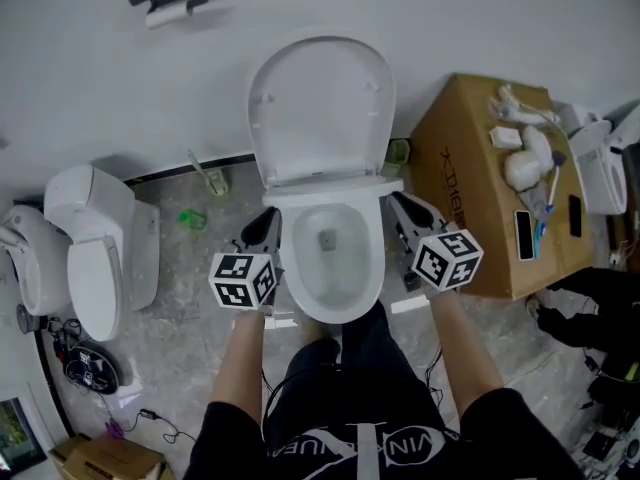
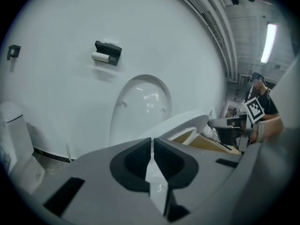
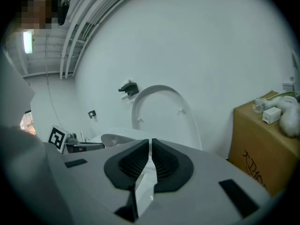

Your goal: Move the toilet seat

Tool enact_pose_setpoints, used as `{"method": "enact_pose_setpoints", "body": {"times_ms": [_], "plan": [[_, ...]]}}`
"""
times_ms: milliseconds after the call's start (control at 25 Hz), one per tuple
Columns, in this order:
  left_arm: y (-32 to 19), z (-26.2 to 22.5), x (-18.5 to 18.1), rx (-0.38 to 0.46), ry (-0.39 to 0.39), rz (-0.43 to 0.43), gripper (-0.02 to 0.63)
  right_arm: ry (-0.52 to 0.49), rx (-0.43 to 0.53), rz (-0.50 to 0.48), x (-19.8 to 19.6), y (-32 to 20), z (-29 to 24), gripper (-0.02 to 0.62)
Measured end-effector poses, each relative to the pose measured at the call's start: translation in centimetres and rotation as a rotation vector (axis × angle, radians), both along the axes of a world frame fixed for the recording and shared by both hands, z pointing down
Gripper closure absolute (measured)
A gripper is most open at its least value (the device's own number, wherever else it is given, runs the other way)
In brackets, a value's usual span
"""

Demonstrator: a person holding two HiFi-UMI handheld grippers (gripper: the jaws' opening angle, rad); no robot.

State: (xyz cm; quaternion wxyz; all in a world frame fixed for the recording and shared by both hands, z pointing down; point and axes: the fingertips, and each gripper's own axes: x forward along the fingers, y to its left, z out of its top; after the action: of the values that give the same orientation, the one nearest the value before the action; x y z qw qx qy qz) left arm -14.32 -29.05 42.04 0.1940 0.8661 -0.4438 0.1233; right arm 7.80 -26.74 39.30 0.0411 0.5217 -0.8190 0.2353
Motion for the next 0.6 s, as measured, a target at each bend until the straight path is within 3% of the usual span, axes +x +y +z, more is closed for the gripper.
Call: {"method": "enact_pose_setpoints", "body": {"times_ms": [600], "plan": [[-8.4, -2.5, 0.1, 0.045, -0.005, -0.03, 0.594, 0.032, 0.068, 0.031, 0.2, -9.2, -2.7, 0.571]]}}
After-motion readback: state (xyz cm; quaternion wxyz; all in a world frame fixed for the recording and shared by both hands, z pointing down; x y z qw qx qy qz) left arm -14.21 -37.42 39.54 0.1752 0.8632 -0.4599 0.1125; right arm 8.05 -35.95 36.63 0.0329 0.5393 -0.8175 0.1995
